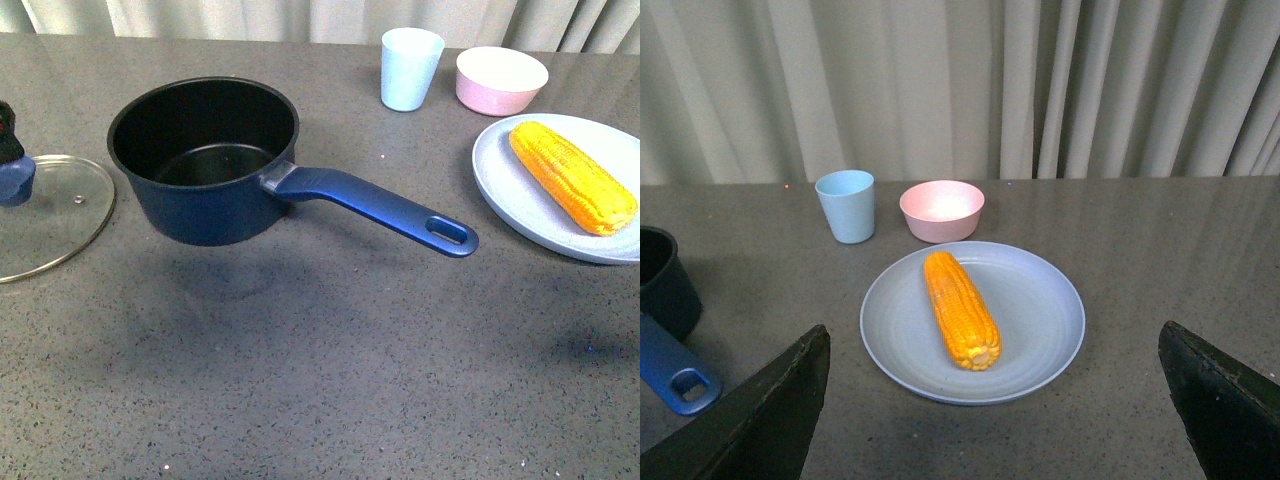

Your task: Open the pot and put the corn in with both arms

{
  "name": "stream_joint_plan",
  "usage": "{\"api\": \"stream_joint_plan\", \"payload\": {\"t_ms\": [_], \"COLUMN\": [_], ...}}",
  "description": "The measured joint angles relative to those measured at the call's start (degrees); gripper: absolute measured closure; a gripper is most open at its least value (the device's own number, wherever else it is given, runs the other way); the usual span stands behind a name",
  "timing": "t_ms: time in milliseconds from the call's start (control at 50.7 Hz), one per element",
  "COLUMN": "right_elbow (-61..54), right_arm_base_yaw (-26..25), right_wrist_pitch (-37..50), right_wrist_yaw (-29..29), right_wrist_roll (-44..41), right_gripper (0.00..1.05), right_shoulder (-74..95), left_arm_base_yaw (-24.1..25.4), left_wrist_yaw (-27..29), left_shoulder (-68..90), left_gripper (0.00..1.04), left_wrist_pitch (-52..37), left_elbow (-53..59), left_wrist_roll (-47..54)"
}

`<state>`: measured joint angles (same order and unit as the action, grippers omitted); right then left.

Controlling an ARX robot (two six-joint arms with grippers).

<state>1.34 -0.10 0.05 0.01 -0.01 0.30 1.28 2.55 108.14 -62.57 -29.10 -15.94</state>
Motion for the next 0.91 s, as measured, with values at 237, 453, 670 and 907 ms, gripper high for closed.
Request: {"api": "stream_joint_plan", "payload": {"t_ms": [237, 453, 670, 907], "right_elbow": [0.00, 0.00, 0.00, 0.00], "right_arm_base_yaw": [0.00, 0.00, 0.00, 0.00], "right_wrist_pitch": [0.00, 0.00, 0.00, 0.00], "right_wrist_yaw": [0.00, -0.02, 0.00, -0.02], "right_wrist_roll": [0.02, 0.00, 0.02, 0.00], "right_gripper": [0.09, 0.09, 0.09, 0.09], "right_shoulder": [0.00, 0.00, 0.00, 0.00], "left_arm_base_yaw": [-1.07, -1.18, -1.18, -1.18], "left_wrist_yaw": [-2.49, -2.54, -2.56, -2.56], "left_shoulder": [-6.56, -13.46, -22.60, -39.39], "left_gripper": [0.21, 0.55, 0.87, 1.03], "left_wrist_pitch": [-9.11, -15.13, -11.67, 0.66], "left_elbow": [4.37, 12.81, 18.60, 23.98], "left_wrist_roll": [4.55, 13.51, 14.88, 15.30]}}
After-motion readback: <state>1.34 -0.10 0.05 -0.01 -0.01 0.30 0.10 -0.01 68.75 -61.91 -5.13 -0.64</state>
